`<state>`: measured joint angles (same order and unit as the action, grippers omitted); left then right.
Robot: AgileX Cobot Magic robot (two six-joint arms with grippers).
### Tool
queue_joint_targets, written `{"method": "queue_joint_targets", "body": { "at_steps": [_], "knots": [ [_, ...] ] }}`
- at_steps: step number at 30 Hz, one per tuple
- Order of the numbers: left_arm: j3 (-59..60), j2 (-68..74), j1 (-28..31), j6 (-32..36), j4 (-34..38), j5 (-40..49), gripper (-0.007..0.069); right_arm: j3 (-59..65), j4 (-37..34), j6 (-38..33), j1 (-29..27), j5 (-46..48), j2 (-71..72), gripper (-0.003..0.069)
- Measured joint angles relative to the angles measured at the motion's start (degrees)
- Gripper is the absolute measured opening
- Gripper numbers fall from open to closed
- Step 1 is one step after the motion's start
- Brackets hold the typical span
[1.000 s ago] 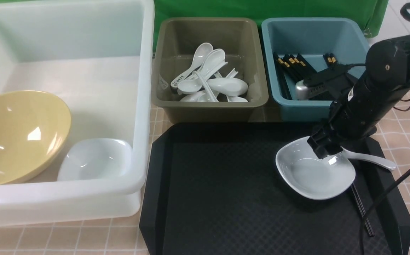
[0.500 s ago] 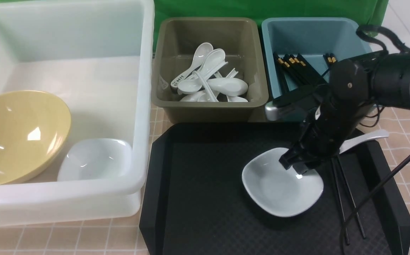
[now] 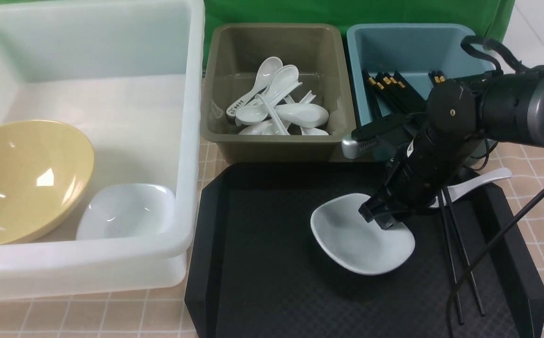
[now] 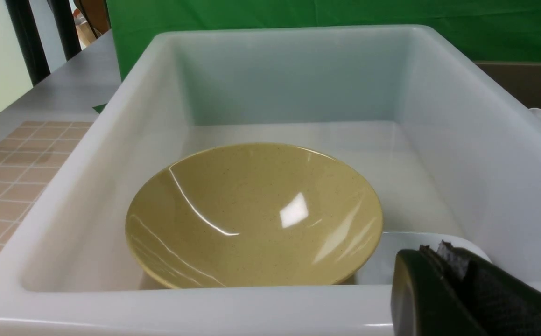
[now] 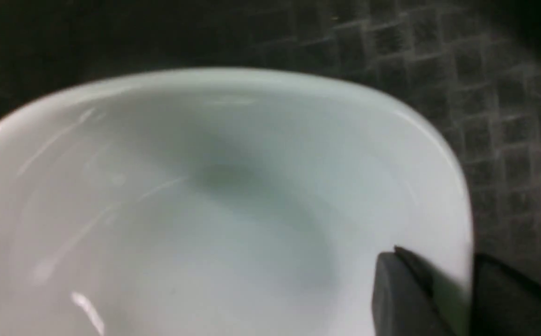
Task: On brown table put chopsticks spoon bowls plates into blue grey white boxes.
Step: 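Reach for and grasp the small white dish on the black tray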
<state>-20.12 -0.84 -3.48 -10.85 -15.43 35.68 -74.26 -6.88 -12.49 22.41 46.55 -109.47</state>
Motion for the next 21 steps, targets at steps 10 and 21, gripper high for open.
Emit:
{"method": "queue_joint_targets", "body": {
  "at_steps": [10, 21],
  "knots": [
    [0.00, 0.00, 0.00, 0.00, -0.04, 0.00, -0.0007, -6.23, -0.74, -3.77, 0.05, 5.38, 7.45, 0.0080],
    [0.00, 0.00, 0.00, 0.00, -0.04, 0.00, -0.0007, -13.70, -2.38, -5.73, 0.05, 7.86, 10.58, 0.0078]
  ]
}}
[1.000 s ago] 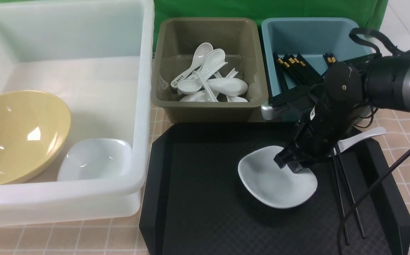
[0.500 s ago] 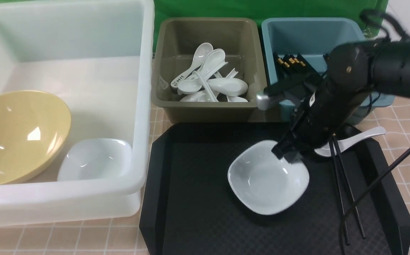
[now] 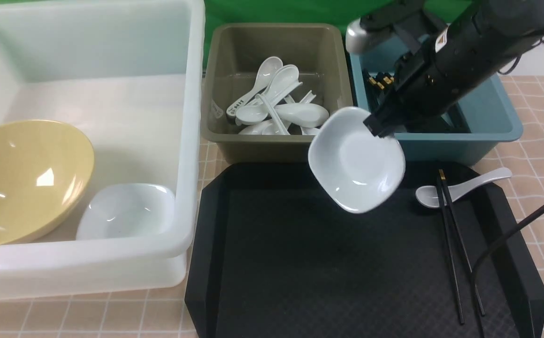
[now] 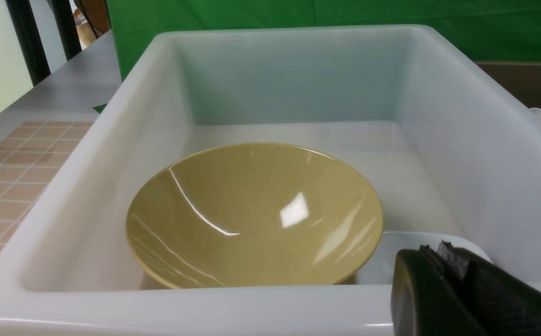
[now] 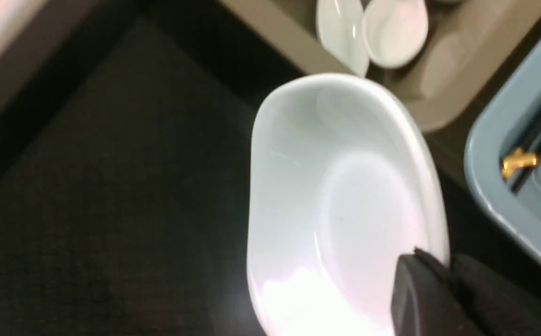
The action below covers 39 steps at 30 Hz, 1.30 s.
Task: On brown table put chopsticks spoon bowls plates into blue grey white boxes.
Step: 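Place the white bowl into the white bin on top of the stacked bowls with the right gripper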
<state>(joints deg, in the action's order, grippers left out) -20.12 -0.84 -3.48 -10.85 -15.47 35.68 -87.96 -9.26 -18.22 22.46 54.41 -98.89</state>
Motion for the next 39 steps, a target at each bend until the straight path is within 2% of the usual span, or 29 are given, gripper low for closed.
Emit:
{"method": "queue_joint_targets", "body": {
  "at_steps": [8, 14, 19, 23, 25, 26, 27, 28, 29, 33, 36, 39],
  "knots": [
    [0.00, 0.00, 0.00, 0.00, 0.00, 0.00, -0.0007, 1.63, -6.80, -3.77, 0.05, 2.16, -2.08, 0.0078],
    [0.00, 0.00, 0.00, 0.00, 0.00, 0.00, -0.0007, 9.58, -13.26, -7.38, 0.05, -2.21, -7.43, 0.0078],
    [0.00, 0.00, 0.00, 0.00, 0.00, 0.00, -0.0007, 10.06, -14.18, -7.52, 0.05, -4.36, -10.14, 0.0081],
    [0.00, 0.00, 0.00, 0.00, 0.00, 0.00, -0.0007, 10.20, -14.04, -7.67, 0.05, -5.13, -11.80, 0.0155],
    [0.00, 0.00, 0.00, 0.00, 0.00, 0.00, -0.0007, 10.37, -13.88, -7.79, 0.05, -5.24, -12.15, 0.0242],
    [0.00, 0.00, 0.00, 0.00, 0.00, 0.00, -0.0007, 10.37, -13.88, -7.85, 0.05, -5.24, -12.14, 0.0251],
    [0.00, 0.00, 0.00, 0.00, 0.00, 0.00, -0.0007, 10.37, -13.88, -7.99, 0.05, -5.24, -12.14, 0.0331],
    [0.00, 0.00, 0.00, 0.00, 0.00, 0.00, -0.0007, 10.37, -13.88, -7.99, 0.05, -5.24, -12.14, 0.0342],
    [0.00, 0.00, 0.00, 0.00, -0.02, 0.00, -0.0007, 10.37, -13.88, -7.92, 0.05, -5.24, -12.21, 0.0423],
    [0.00, 0.00, 0.00, 0.00, -0.07, 0.00, -0.0007, 10.37, -14.00, -6.87, 0.49, -5.17, -13.42, 0.0524],
    [0.00, 0.00, 0.00, 0.00, -0.07, 0.00, -0.0007, 10.37, -14.07, -6.37, 1.63, -4.47, -15.03, 0.0521],
    [0.00, 0.00, 0.00, 0.00, -0.13, 0.00, -0.0007, 10.28, -14.13, -6.22, 2.54, -4.64, -15.21, 0.0456]
  ]
}}
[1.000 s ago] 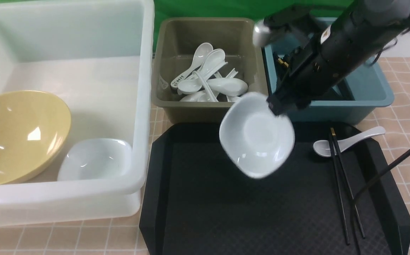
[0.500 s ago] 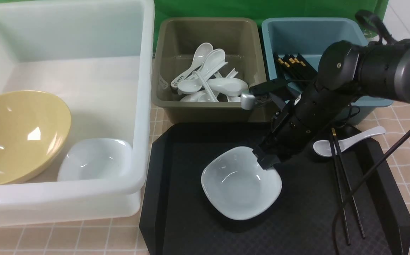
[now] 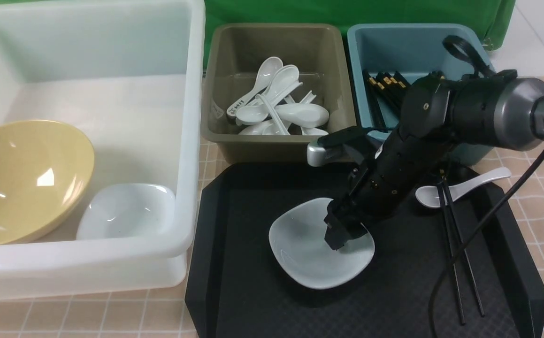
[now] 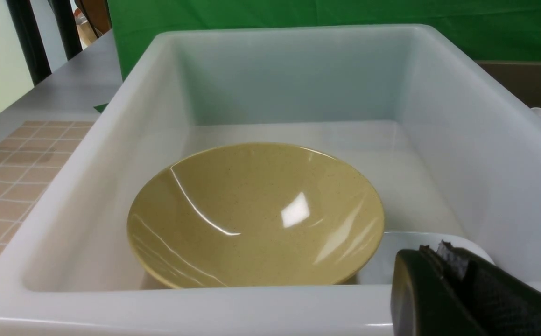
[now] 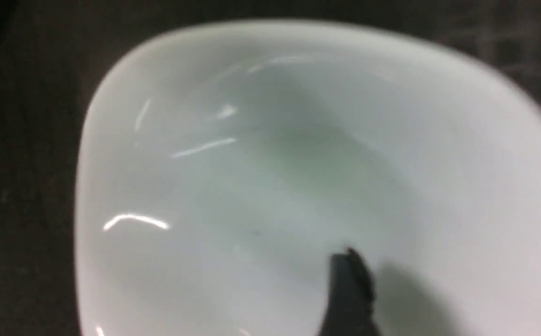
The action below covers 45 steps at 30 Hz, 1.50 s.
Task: On brown table put chopsticks spoon bowls plates into blue grey white boxes.
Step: 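Place the white bowl into the white bin on top of the stacked bowls with the right gripper, then move the grippers toward the tableware on the black tray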
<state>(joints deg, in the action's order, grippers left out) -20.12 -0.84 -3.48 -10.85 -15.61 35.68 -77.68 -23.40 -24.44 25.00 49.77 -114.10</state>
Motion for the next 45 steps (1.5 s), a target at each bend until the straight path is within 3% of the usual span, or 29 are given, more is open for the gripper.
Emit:
{"method": "queue_joint_targets", "body": {
  "at_steps": [1, 2, 3, 5, 8, 15, 17, 24, 29, 33, 41, 45],
  "knots": [
    [0.00, 0.00, 0.00, 0.00, 0.00, 0.00, -0.0007, -0.19, 0.05, 0.00, 0.35, -0.01, 0.00, 0.0382],
    [0.00, 0.00, 0.00, 0.00, 0.00, 0.00, -0.0007, -0.25, 0.07, 0.00, 0.36, 0.13, 0.00, 0.0356],
    [0.00, 0.00, 0.00, 0.00, 0.00, 0.00, -0.0007, -0.77, 0.35, 0.00, 0.52, 1.01, 0.00, 0.0258],
    [0.00, 0.00, 0.00, 0.00, 0.00, 0.05, -0.0007, -2.63, -0.20, 0.00, 0.47, 2.89, 0.60, 0.0136],
    [0.00, 0.00, 0.00, 0.00, 0.00, 0.05, -0.0007, -8.09, 0.96, -0.09, 0.47, 6.40, 3.63, 0.0067],
    [0.00, 0.00, 0.00, 0.00, 0.00, 0.00, -0.0007, -28.67, 1.41, -2.83, 3.82, 6.62, 7.31, 0.0067],
    [0.00, 0.00, 0.00, 0.00, 0.00, 0.00, -0.0007, -36.22, 1.22, -8.68, 9.43, 3.33, 5.69, 0.0067],
    [0.00, 0.00, 0.00, 0.00, 0.00, 0.00, -0.0007, -45.31, 7.41, -22.46, 22.10, -5.08, -8.02, 0.0067],
    [0.00, 0.00, 0.00, 0.00, 0.00, 0.00, -0.0007, -45.59, 13.07, -23.89, 24.53, -5.11, -15.97, 0.0069],
    [0.00, 0.00, 0.00, 0.00, 0.00, -0.05, -0.0007, -45.79, 13.51, -21.09, 24.83, -5.80, -17.35, 0.0127],
    [0.00, 0.00, 0.00, 0.00, 0.00, -0.05, -0.0007, -46.00, 13.98, -11.77, 24.19, -4.55, -14.73, 0.0482],
    [0.00, 0.00, 0.00, 0.00, 0.00, 0.01, -0.0007, -46.00, 14.81, -5.32, 22.20, 0.99, -6.83, 0.0563]
  ]
}}
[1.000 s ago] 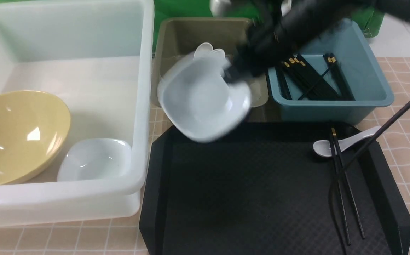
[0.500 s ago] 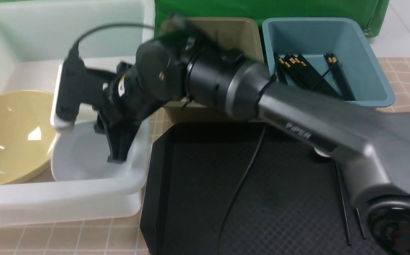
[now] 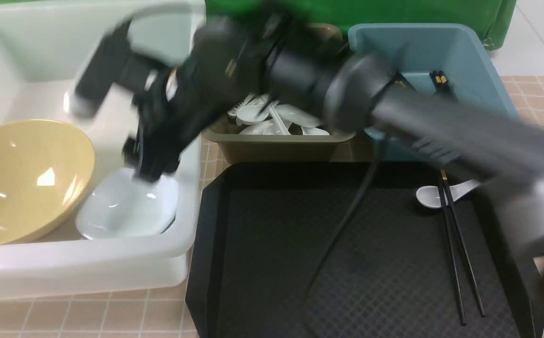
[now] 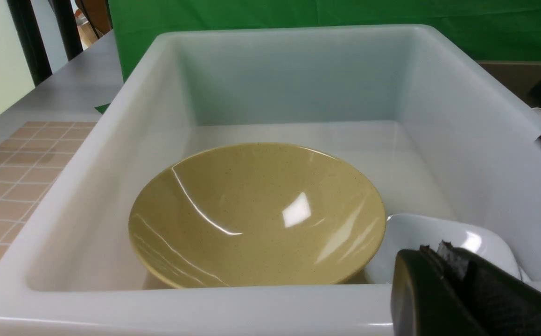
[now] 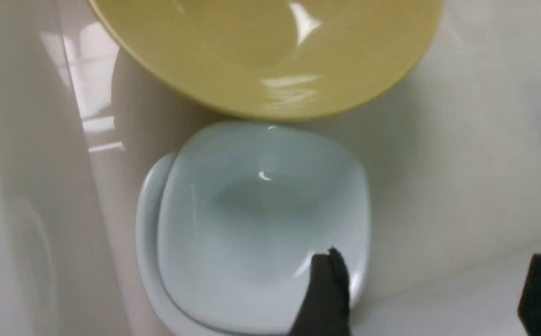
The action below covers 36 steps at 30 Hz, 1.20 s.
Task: On brown table put chopsticks spoon bowls plates into blue grey white boxes.
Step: 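Move the grippers toward the tableware on the black tray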
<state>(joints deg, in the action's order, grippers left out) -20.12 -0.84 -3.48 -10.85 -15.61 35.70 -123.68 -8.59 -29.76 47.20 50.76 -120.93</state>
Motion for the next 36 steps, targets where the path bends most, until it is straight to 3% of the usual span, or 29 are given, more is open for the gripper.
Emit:
{"method": "queue_joint_targets", "body": {
  "at_steps": [5, 10, 15, 19, 23, 30, 36],
  "knots": [
    [0.00, 0.00, 0.00, 0.00, 0.00, 0.00, -0.0007, -0.37, 7.14, 6.96, -4.14, 9.58, 10.26, 0.0566],
    [0.00, 0.00, 0.00, 0.00, 0.00, -0.04, -0.0007, 3.29, 14.42, 16.49, -14.77, 19.34, 14.01, 0.0486],
    [0.00, 0.00, 0.00, 0.00, 0.06, -0.04, -0.0007, 18.84, 15.59, 22.58, -25.06, 18.90, 13.52, 0.0365],
    [0.00, 0.00, 0.00, 0.00, 0.06, -0.04, -0.0007, 32.34, 15.65, 28.24, -29.21, 13.51, 13.06, 0.0316],
    [0.00, 0.00, 0.00, 0.00, 0.06, -0.04, -0.0007, 41.07, 15.65, 31.08, -30.01, 7.62, 13.00, 0.0336],
    [1.20, 0.00, 0.00, 0.00, -0.13, -1.38, -0.0007, 49.10, 15.04, 35.69, -31.25, 0.45, 13.00, 0.0503],
    [1.37, 0.00, 0.00, 0.00, -0.52, -1.85, -0.0007, 51.76, 12.00, 35.62, -32.27, -3.45, 13.06, 0.0533]
  ]
}}
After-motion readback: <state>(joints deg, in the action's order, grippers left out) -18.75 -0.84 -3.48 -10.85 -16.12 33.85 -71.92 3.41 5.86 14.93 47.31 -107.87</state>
